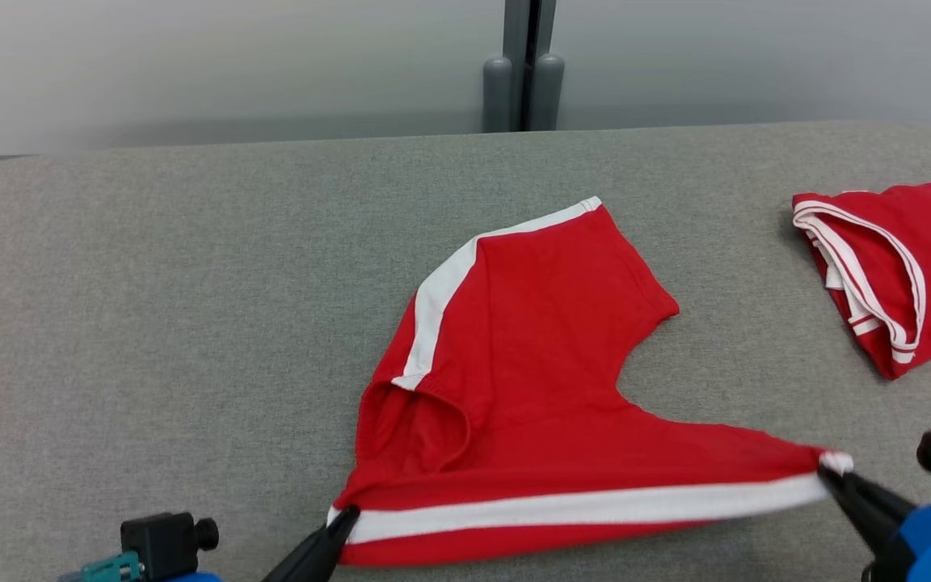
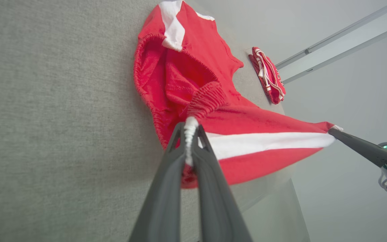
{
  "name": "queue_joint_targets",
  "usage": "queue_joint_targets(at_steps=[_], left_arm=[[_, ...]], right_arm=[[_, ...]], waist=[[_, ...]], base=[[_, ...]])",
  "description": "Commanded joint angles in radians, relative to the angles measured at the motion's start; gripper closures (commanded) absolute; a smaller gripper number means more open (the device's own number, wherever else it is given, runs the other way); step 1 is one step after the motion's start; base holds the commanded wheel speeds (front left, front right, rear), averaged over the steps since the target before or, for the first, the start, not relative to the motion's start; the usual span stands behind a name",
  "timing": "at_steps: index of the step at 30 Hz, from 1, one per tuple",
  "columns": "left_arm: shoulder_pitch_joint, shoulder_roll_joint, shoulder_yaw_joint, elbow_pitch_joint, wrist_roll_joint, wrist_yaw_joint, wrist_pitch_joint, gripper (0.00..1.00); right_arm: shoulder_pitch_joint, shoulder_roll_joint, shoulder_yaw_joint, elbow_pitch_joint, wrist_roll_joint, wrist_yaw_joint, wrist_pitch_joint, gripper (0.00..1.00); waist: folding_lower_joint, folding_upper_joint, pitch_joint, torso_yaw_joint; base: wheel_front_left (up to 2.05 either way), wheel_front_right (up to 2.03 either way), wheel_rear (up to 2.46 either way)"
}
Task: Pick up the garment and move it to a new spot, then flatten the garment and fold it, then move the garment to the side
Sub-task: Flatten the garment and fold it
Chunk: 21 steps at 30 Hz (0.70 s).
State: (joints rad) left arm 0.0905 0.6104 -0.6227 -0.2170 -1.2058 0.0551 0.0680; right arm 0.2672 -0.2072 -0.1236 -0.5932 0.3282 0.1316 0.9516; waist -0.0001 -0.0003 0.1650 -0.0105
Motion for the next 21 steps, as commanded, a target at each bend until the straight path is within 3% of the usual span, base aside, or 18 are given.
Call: queue_joint_targets(at_steps=[1, 5, 12, 21], left_arm=[[-0.034, -0.012, 0.018, -0.007, 0.0, -0.002, -0.014, 1.0], [-0.134, -0.075, 0.016, 0.038, 0.031, -0.002, -0.026, 1.0], [-0.319, -0.211, 0.02, 0.21, 0.072, 0.013, -0.069, 1.0], [-0.502, -0.359, 0.023, 0.439, 0.127, 0.049, -0.146, 1.0]], right_arm=[[-0.075, -0.031, 0.003, 0.006, -0.015, -0.001, -0.029, 1.0], [-0.254, -0.084, 0.047, 0.104, -0.016, -0.001, -0.092, 1.0], [-0.608, -0.166, 0.165, 0.39, -0.024, -0.001, -0.222, 1.0], [-0.933, -0.193, 0.269, 0.751, -0.039, -0.001, -0.367, 1.0]], waist=[[0.0001, 0.0003, 0.009, 0.012], [0.0001, 0.0003, 0.032, 0.033], [0.0001, 0.0003, 0.104, 0.075], [0.0001, 0.0003, 0.216, 0.159]], base=[[0.0, 0.0, 0.0], [0.0, 0.0, 0.0], [0.0, 0.0, 0.0], [0.0, 0.0, 0.0]])
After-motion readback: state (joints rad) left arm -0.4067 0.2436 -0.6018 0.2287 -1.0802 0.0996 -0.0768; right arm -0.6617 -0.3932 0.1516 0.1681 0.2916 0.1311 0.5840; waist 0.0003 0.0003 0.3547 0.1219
